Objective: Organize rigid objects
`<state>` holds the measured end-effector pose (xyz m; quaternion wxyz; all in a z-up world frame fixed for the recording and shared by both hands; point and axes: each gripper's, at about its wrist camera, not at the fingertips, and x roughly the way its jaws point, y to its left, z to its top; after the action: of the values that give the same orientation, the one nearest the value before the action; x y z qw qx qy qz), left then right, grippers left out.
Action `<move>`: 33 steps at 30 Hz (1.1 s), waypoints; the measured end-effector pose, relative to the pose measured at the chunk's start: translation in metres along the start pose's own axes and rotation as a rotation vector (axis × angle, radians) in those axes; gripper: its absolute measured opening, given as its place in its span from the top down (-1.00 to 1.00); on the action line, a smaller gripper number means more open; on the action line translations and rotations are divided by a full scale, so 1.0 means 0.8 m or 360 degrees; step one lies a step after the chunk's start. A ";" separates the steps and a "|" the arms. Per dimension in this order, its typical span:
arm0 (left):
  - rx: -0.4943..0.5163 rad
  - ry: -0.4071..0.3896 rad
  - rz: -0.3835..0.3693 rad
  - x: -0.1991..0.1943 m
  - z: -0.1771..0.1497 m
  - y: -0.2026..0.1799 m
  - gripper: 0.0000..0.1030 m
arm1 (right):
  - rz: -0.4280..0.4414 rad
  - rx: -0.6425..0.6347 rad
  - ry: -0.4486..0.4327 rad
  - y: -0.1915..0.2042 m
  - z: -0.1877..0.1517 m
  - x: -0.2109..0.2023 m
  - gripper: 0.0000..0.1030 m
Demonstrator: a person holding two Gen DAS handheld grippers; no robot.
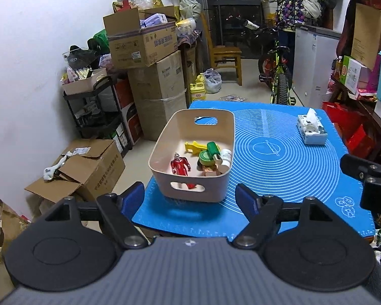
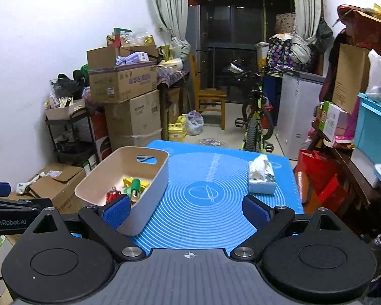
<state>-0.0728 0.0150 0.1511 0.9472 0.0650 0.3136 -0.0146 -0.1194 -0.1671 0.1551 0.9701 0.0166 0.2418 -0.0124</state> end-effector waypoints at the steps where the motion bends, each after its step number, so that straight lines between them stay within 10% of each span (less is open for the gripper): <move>1: -0.0005 0.0001 -0.0006 -0.002 -0.003 0.000 -0.55 | -0.0006 0.0002 0.0003 -0.002 -0.004 -0.003 -0.84; 33: 0.0017 0.0105 -0.0072 0.001 -0.115 -0.016 -0.64 | -0.0083 0.0081 0.0088 -0.026 -0.152 -0.052 -0.84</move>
<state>-0.1276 0.0144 0.0764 0.9355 0.0634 0.3458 -0.0355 -0.2142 -0.1826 0.0667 0.9616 0.0353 0.2686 -0.0435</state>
